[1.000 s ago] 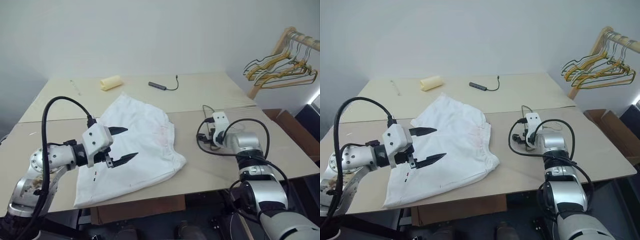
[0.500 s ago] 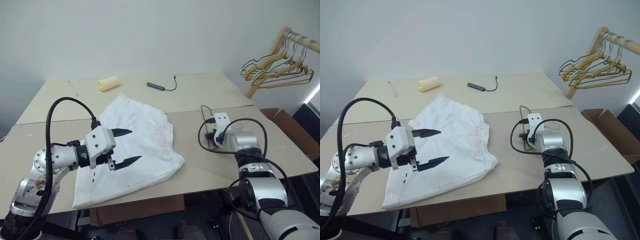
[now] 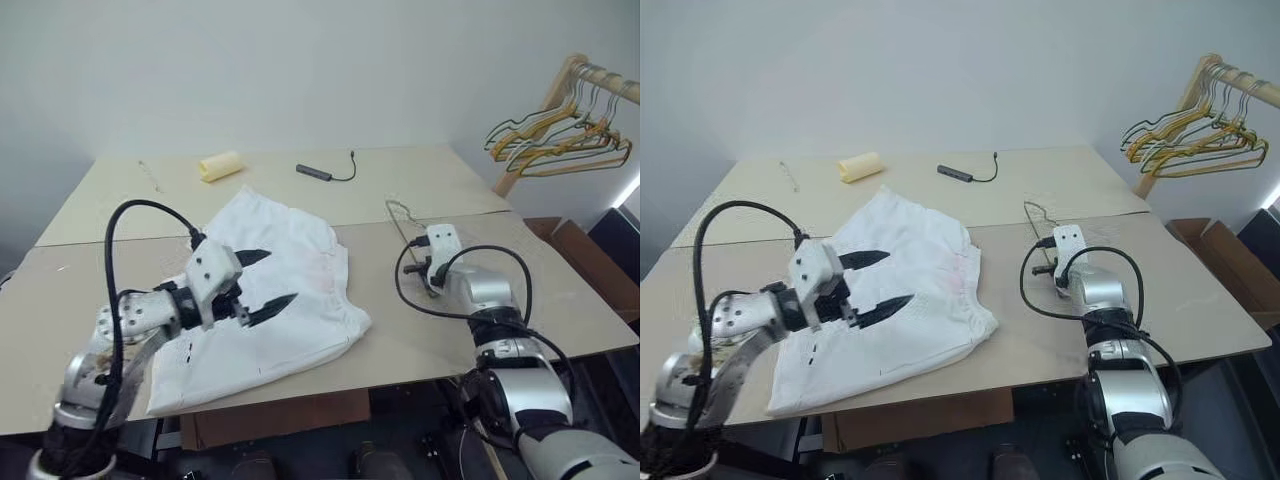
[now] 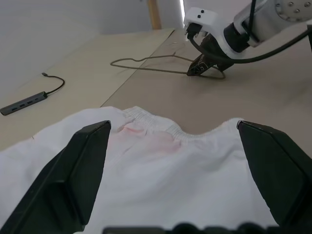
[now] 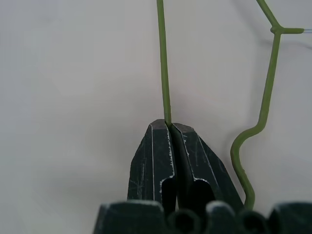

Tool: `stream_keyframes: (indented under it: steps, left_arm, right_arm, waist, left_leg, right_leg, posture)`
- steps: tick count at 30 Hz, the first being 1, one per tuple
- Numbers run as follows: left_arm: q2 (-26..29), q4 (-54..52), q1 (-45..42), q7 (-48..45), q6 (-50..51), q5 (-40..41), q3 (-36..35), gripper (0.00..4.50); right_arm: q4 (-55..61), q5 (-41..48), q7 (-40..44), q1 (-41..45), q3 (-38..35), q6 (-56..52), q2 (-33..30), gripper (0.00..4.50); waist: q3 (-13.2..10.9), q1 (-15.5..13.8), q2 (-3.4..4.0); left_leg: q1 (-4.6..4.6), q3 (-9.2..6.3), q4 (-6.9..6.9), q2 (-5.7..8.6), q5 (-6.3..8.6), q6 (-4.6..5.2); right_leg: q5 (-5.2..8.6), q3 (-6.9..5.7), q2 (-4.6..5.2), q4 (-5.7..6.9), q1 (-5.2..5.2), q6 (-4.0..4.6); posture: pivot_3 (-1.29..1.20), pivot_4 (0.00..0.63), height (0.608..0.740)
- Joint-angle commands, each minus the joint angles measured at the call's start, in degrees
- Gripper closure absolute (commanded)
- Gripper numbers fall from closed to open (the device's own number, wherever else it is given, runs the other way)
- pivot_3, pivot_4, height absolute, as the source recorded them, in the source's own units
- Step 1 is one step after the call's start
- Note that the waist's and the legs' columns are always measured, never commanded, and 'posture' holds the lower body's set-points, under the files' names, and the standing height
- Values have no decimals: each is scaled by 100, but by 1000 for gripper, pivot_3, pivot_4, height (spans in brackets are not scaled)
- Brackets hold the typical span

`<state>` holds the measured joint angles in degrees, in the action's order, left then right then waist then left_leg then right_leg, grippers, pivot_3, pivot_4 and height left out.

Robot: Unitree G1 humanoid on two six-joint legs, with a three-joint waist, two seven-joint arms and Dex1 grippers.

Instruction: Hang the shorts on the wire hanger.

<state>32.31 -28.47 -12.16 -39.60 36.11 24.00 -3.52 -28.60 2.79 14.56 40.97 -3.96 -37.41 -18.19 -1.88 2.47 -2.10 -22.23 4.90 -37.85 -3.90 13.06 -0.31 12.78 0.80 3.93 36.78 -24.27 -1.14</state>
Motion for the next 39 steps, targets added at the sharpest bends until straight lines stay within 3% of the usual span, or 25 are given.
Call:
stream_keyframes:
  steps: [1,5,8,12,19,22,34,39]
  left_arm:
    - [-880,207,-592,1027,1165,1129,-654,0]
    - [-2087,754,-1289,2210,1952,3264,-1786,0]
    - [-2475,993,-1582,2930,1992,4024,-2144,0]
    - [-2704,1133,-1806,3541,1740,4587,-2267,0]
    - [-2678,1159,-1967,3916,1348,4637,-2051,0]
    - [-2653,1163,-1952,3895,1189,4688,-2014,528]
    - [-2377,1253,-1913,3883,1037,4587,-1680,4354]
    - [-2347,1282,-1885,3872,943,4638,-1642,4470]
  right_arm:
    - [1697,9,585,-452,345,1228,-156,4475]
    - [2862,346,1181,-1124,489,2129,-85,4475]
    - [3387,392,1470,-1431,682,2614,-60,4475]
    - [3882,426,1744,-1710,923,3070,7,4475]
    - [4062,277,2004,-1908,1231,3632,-13,4475]
    - [3993,188,2138,-1992,1344,3845,-114,4500]
    - [3696,-214,1728,-1867,1360,4040,-3,4500]
    - [3672,-331,1731,-1875,1405,4164,-63,4500]
  waist:
    - [0,-14,0]
    - [1,10,-4]
    - [1,32,-4]
    - [1,28,-6]
    - [1,-7,-8]
    - [1,-8,-9]
    - [1,-3,-9]
    - [0,-1,-11]
  left_leg:
    - [-2,-3,0,0,0,0]
    - [-7,-18,0,1,1,1]
    - [-3,-19,-1,3,1,1]
    - [7,-19,-1,4,1,0]
    - [11,-18,-1,7,1,-1]
    - [11,-17,-2,10,1,-1]
    - [9,-17,-2,9,1,-2]
    - [9,-17,-2,9,1,-2]
  right_leg:
    - [0,-2,-2,-4,1,0]
    - [6,-8,0,-12,3,-11]
    - [4,-3,1,-10,8,-12]
    - [4,-2,-6,-8,13,-11]
    - [-8,0,-11,-13,19,12]
    - [-8,1,-9,-15,19,12]
    - [-8,1,-10,-16,18,13]
    - [-8,0,-10,-17,17,13]
  posture:
    - [25,0,740]
    - [16,0,740]
    - [8,0,740]
    - [6,0,740]
    - [7,0,740]
    - [8,0,740]
    - [4,0,740]
    - [4,0,740]
